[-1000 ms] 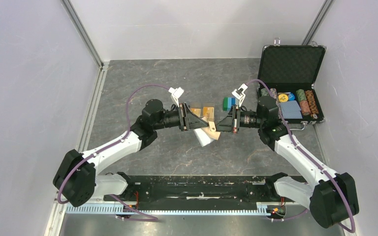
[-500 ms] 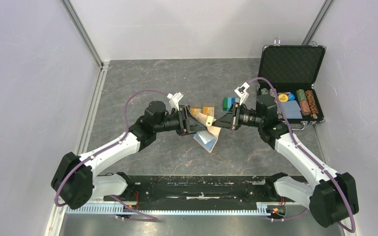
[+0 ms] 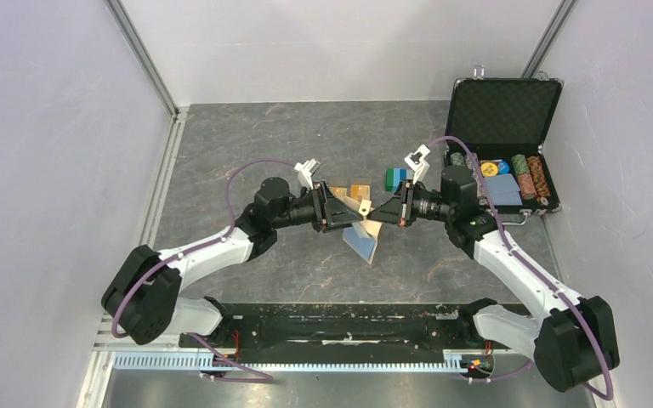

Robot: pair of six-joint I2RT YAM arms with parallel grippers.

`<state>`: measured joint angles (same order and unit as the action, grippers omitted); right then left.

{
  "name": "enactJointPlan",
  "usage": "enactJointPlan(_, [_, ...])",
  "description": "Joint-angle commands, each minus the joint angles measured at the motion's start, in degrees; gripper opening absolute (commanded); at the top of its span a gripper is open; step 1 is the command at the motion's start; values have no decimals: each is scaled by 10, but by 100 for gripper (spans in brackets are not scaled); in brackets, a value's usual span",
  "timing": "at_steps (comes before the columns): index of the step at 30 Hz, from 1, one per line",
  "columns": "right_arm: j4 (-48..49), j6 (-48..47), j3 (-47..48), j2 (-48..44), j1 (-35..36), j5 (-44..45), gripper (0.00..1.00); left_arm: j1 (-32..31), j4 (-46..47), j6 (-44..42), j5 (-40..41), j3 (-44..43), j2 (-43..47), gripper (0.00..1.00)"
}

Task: Put the credit cards into the card holder
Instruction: Turn over the card slot in the card holder.

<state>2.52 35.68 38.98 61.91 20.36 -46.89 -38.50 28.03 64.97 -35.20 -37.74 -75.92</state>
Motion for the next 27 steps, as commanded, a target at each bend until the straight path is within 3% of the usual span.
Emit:
enactJointPlan(1, [25,17,-6,1,-1,-19,0,-3,118,25,-24,-7,1,58])
enactJointPlan(5, [29,27,-7,3,-1,-24,0,-5,101,-7,-35,-21,10,56])
enactJointPlan(9, [49,49,-10,5,-1,-31,0,-11,14,-68,-40,-45,8,55])
enactJointPlan(11, [59,62,-11,6,-1,-36,0,-17,-25,-98,-38,-55,3,48])
enactJointPlan(15, [68,81,-10,7,-1,-42,0,-28,-42,-134,-40,-56,-3,20])
enactJointPlan(20, [78,100,-8,6,-2,-49,0,-47,-96,-200,-17,-65,1,13])
enactJointPlan(24, [83,109,-2,6,-1,-57,0,-64,-222,-284,49,-99,4,18])
enactJointPlan(27, [82,110,1,5,-1,-62,0,-64,-273,-306,130,-103,16,41])
